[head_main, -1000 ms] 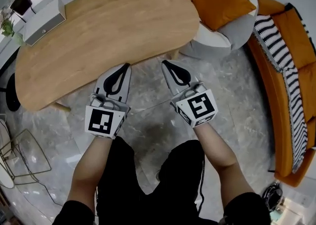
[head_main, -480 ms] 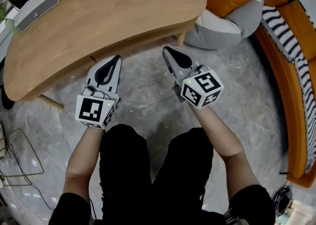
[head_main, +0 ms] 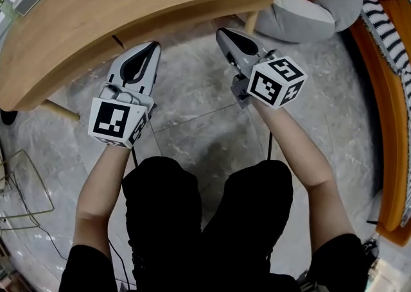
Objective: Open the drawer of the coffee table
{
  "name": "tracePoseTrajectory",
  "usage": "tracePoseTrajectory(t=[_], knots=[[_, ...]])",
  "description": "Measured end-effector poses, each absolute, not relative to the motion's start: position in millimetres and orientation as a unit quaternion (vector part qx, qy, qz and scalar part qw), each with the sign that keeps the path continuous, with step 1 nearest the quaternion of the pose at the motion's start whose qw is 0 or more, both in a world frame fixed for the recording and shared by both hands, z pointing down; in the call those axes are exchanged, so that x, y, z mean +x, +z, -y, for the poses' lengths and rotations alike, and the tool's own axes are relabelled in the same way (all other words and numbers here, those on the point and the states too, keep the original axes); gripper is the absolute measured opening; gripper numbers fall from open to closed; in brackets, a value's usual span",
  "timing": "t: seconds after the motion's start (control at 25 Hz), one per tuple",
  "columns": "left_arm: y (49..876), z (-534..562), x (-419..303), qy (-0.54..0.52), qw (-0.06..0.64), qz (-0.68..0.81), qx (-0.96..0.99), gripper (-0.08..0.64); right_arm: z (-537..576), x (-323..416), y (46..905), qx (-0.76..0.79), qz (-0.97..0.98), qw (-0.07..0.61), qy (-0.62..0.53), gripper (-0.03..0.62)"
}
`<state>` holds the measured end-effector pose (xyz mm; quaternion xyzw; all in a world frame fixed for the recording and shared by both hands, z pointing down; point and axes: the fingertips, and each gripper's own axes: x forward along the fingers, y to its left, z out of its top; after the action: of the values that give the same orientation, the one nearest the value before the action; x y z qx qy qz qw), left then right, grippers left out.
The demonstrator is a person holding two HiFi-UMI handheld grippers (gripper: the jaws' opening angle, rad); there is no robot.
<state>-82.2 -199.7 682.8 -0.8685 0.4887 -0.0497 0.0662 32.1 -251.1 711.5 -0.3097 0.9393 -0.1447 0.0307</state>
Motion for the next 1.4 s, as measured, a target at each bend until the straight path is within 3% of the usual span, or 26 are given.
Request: tracePoseTrajectory(t=[0.32, 0.6, 1.4], knots=[[700, 211, -68, -0.061, 0.088, -0.466, -0.878, 0.006, 265, 25, 733, -0.273, -0.949, 0.044, -0.153, 0.049], [708, 205, -60, -0.087, 0.087, -0.443, -0.888, 0.006, 287, 11, 739, -0.266, -0.937, 0.091, -0.207, 0.219], [722, 217, -59, -0.114, 0.087, -0.428, -0.892, 0.006, 305, -12, 757, -0.204, -0.928, 0.164, -0.265, 0.233]])
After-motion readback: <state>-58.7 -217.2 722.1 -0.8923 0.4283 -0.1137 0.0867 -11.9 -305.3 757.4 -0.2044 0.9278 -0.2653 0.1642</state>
